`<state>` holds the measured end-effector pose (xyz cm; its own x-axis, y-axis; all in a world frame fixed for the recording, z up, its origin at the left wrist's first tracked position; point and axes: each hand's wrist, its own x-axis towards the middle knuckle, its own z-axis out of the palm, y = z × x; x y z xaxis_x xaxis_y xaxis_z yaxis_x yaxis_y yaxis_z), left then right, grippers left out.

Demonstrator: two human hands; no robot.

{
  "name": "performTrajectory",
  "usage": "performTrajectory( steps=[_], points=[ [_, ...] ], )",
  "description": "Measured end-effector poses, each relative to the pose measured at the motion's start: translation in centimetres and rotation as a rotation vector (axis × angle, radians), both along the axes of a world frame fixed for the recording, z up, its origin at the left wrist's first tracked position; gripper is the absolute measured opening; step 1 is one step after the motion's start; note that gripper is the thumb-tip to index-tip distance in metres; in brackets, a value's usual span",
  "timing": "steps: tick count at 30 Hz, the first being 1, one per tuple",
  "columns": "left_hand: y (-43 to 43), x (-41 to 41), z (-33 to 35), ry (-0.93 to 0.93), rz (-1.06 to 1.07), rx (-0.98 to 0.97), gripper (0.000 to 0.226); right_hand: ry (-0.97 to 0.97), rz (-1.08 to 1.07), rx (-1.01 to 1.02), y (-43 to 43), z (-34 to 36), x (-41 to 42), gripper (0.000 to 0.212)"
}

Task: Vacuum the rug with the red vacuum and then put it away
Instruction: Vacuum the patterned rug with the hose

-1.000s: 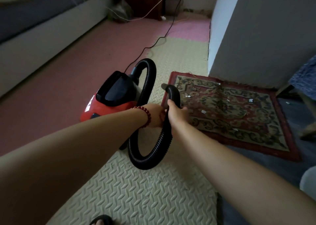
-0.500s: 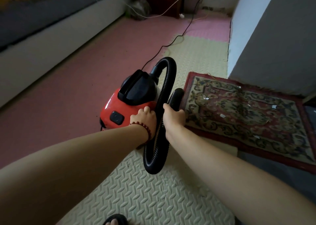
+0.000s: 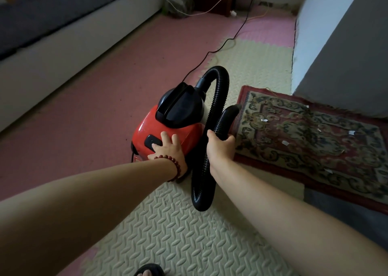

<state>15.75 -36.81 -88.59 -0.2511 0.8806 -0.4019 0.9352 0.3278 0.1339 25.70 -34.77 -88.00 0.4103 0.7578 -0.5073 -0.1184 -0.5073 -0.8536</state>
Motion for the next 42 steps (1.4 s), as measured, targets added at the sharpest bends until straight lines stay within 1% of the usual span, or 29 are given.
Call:
performTrajectory(
  steps=[3, 6, 11, 14, 21, 24, 27, 32, 34, 39, 42],
  points=[
    [-0.1, -0.1, -0.4, -0.015, -0.007, 0.026, 0.071, 0.006, 0.0, -0.006, 0.1, -0.2, -0.1, 0.042],
    [-0.3, -0.3, -0.6, -0.009, -0.014, 0.019, 0.078, 0.014, -0.005, -0.005, 0.4, -0.4, 0.0, 0.044],
    [-0.2, 0.0, -0.3, 0.095, 0.116, -0.099, 0.096, 0.002, -0.005, -0.002, 0.5, -0.6, 0.1, 0.047],
    [-0.2, 0.1, 0.0, 0.117, 0.104, -0.124, 0.105, 0.002, 0.0, -0.005, 0.4, -0.6, 0.0, 0.048],
    [-0.3, 0.6, 0.3, 0.008, 0.117, -0.081, 0.093, 0.008, 0.005, -0.004, 0.4, -0.6, 0.3, 0.05],
    [-0.5, 0.6, 0.1, 0.014, 0.119, -0.037, 0.094, 0.016, 0.008, -0.004, 0.4, -0.7, 0.4, 0.052],
    [-0.3, 0.0, -0.3, 0.029, 0.131, 0.026, 0.096, 0.029, 0.0, 0.004, 0.7, -0.9, 0.5, 0.046],
    [0.6, -1.7, -0.2, -0.002, 0.133, 0.173, 0.08, 0.051, -0.004, -0.011, 0.9, -1.6, 0.9, 0.042],
    [0.7, -2.0, -0.2, -0.005, 0.133, 0.162, 0.082, 0.051, -0.004, -0.018, 1.0, -1.9, 1.1, 0.042],
    [1.0, -2.5, -0.1, 0.031, 0.122, 0.15, 0.072, 0.032, 0.0, -0.022, 1.1, -2.3, 1.6, 0.041],
    [1.5, -2.1, 0.8, 0.132, 0.071, 0.133, 0.072, 0.022, 0.008, -0.024, 1.1, -2.2, 1.9, 0.036]
  ],
)
